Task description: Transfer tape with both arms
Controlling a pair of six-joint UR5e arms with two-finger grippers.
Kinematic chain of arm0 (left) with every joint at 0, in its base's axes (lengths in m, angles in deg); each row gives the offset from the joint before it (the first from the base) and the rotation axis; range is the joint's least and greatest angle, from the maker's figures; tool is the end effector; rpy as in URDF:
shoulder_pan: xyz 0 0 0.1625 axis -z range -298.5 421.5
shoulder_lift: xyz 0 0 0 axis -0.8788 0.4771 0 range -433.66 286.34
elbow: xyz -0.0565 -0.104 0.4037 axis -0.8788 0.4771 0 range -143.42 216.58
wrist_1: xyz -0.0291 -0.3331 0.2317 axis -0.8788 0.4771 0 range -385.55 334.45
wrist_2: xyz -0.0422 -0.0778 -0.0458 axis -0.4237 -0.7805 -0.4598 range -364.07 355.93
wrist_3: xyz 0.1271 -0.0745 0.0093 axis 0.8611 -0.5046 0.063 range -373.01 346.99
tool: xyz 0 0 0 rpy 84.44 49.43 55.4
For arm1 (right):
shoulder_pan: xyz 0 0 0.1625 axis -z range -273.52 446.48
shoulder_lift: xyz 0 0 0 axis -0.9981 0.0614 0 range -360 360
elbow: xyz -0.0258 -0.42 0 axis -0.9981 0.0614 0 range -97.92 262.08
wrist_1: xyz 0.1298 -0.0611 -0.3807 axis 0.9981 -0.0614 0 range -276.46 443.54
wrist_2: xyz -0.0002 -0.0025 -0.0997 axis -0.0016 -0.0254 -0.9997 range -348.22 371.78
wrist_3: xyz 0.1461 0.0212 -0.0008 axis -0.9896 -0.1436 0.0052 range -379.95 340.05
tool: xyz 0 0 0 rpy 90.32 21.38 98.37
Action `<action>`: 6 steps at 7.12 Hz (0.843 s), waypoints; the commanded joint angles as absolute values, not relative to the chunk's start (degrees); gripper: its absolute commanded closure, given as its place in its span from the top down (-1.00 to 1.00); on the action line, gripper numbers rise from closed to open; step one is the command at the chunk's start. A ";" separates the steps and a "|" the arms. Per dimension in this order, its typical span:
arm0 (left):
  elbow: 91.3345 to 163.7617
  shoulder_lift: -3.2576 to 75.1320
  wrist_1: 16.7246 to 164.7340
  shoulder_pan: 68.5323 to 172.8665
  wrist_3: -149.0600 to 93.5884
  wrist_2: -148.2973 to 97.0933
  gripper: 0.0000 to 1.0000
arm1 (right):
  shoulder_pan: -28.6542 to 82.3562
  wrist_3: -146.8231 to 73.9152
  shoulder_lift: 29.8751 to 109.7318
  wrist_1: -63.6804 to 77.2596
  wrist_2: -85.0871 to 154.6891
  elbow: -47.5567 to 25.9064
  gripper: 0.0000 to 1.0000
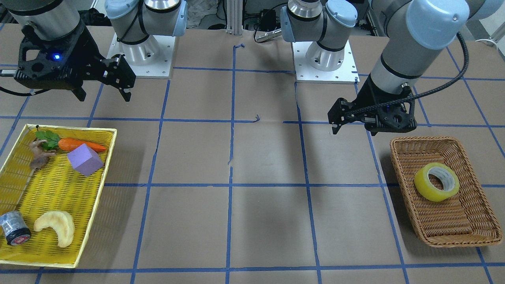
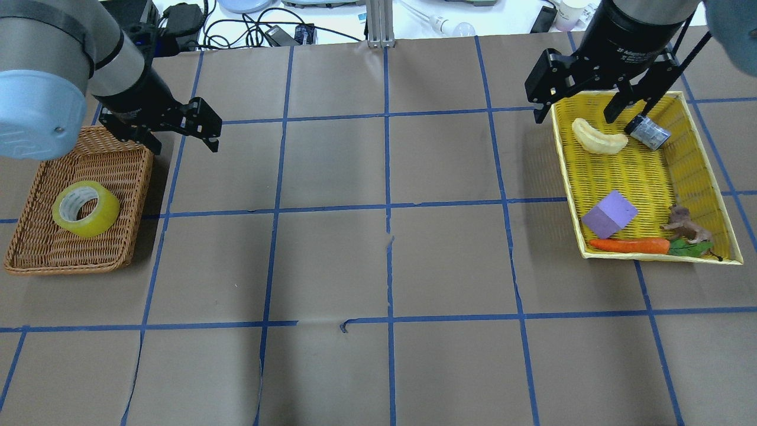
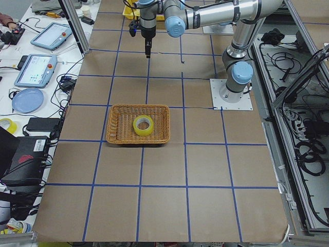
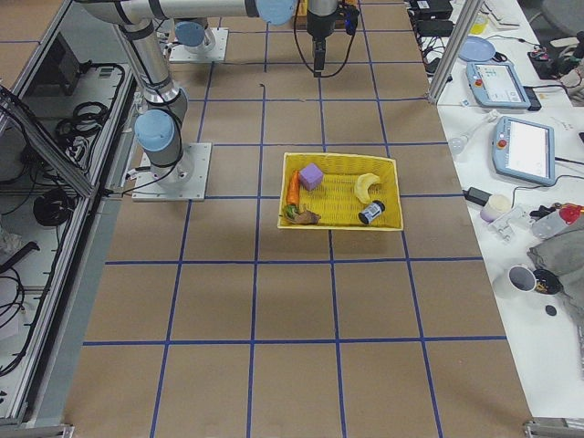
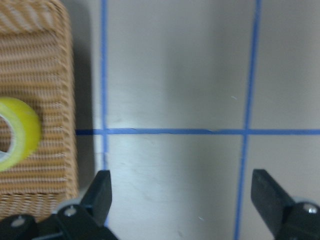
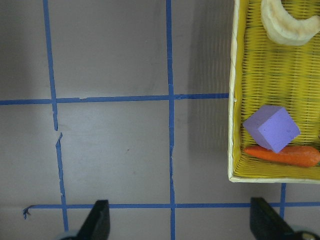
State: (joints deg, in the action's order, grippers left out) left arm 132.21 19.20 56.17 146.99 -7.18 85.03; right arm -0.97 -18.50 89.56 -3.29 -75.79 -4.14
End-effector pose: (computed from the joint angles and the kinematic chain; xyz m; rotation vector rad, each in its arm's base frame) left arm -0.0959 -0.5094 0.3780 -0.0358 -3.1254 -0.0034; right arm 0.1177 -0.4929 0.4585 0.0296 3.0991 -0.0068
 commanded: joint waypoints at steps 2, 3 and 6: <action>126.68 20.30 64.53 148.69 -7.56 85.14 1.00 | -1.06 -18.37 89.47 -3.21 -75.76 -4.14 1.00; 126.67 20.30 64.54 149.91 -7.56 85.49 1.00 | -1.06 -18.37 89.47 -3.30 -75.76 -4.14 1.00; 127.02 20.30 64.63 150.01 -7.56 85.58 1.00 | -0.97 -18.46 89.47 -3.21 -75.76 -4.14 1.00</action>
